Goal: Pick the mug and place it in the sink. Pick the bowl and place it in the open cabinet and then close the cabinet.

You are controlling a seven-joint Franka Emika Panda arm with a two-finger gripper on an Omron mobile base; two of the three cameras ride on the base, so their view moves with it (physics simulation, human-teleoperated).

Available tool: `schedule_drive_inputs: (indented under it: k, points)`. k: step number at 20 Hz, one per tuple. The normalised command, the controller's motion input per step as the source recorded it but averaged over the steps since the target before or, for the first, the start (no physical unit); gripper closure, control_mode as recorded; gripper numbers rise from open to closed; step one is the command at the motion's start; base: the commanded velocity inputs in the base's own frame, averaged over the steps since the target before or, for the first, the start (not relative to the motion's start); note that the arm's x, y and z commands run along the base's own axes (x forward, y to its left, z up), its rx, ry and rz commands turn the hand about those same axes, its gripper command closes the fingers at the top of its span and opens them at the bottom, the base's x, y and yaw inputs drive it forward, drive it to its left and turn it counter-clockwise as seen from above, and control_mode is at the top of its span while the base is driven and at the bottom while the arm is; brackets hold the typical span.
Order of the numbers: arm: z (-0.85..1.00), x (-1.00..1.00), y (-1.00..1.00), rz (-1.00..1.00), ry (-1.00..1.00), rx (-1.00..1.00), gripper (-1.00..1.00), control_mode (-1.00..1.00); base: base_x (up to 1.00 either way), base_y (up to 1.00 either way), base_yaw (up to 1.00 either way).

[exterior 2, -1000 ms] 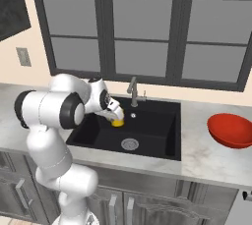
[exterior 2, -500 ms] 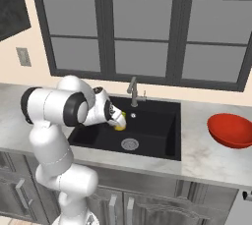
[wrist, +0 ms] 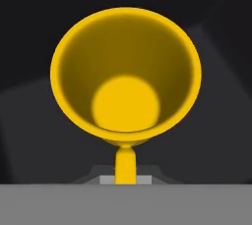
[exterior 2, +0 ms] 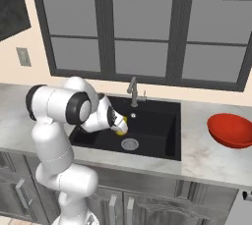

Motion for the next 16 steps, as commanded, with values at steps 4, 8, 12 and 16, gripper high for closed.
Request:
schedule_drive_inputs:
  k: [4,8,12,16]
  points:
    - [-0.19,0.00,-0.03,0.00,0.15,0.00,1.00,-1.00,0.00,0.00,0.00]
    - [-0.10,0.04,-0.07,0.00,0.15,0.00,1.00,-1.00,0.00,0.00,0.00]
    - [-0.16,0.01,-0.11,0.00,0.01,0.00,1.00,-1.00,0.00,0.00,0.00]
    - [-0.27,0.00,-0.07,0.00,-0.06,0.05,1.00,-1.00,0.00,0.00,0.00]
